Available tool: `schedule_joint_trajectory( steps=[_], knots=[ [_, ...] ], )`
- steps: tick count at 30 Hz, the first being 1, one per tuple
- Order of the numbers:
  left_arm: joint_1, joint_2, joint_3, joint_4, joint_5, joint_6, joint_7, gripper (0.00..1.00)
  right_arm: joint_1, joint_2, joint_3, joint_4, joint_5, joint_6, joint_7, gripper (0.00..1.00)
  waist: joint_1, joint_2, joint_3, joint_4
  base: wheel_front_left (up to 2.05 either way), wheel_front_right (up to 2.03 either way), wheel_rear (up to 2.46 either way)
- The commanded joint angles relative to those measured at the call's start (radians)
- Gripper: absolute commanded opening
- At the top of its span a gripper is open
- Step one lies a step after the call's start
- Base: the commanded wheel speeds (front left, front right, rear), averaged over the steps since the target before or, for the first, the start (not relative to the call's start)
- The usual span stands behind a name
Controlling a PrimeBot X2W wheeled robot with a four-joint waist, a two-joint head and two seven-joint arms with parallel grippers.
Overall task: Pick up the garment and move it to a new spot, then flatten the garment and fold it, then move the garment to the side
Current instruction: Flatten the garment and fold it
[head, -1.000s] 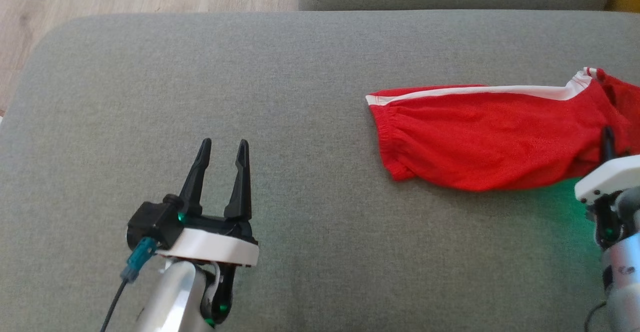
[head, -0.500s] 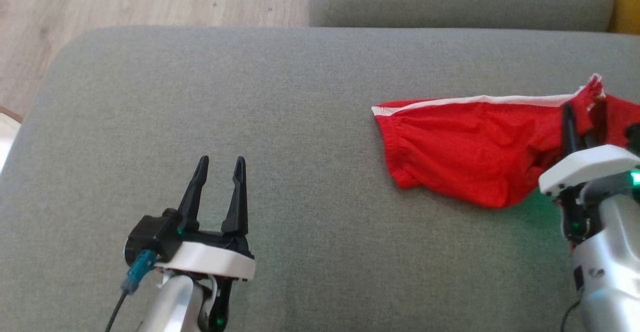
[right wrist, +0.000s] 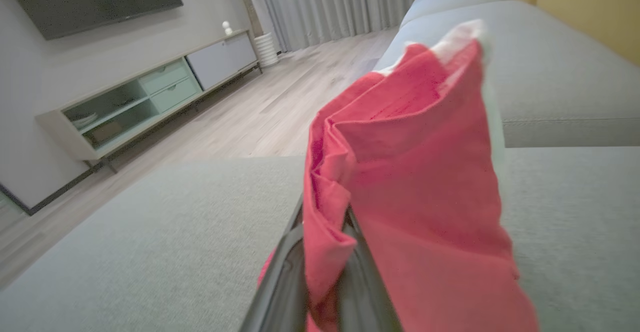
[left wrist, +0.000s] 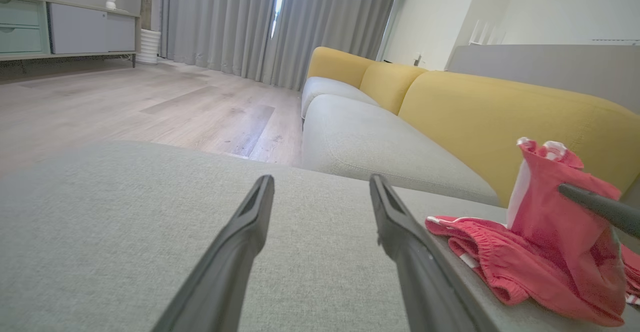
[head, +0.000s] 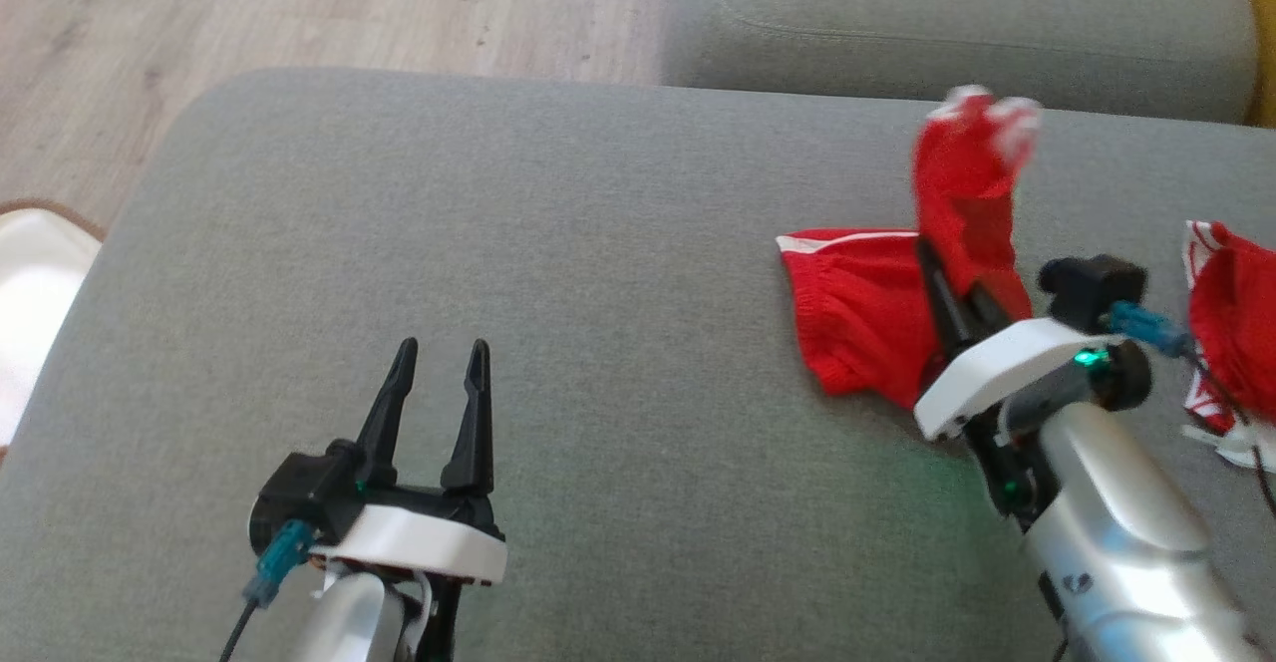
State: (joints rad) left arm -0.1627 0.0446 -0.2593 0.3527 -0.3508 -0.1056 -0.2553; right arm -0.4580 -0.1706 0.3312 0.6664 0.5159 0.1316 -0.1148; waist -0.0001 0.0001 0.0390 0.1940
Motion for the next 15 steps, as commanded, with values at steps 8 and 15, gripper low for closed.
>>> schedule_joint_trajectory(
  steps=[8, 15],
  knots=[
    [-0.018, 0.006, 0.039, -0.022, 0.014, -0.001, -0.006, 1.00, -0.046, -0.028, 0.183, 0.058, 0.030, -0.001, -0.015, 0.00, 0.0001, -0.0001, 0.001, 0.037, 0.00, 0.00, 0.00],
    [-0.015, 0.006, 0.043, -0.020, 0.012, -0.001, -0.006, 1.00, -0.067, -0.024, 0.306, 0.126, 0.058, -0.001, -0.053, 0.00, 0.0001, -0.0001, 0.000, 0.029, 0.00, 0.00, 0.00]
  ],
)
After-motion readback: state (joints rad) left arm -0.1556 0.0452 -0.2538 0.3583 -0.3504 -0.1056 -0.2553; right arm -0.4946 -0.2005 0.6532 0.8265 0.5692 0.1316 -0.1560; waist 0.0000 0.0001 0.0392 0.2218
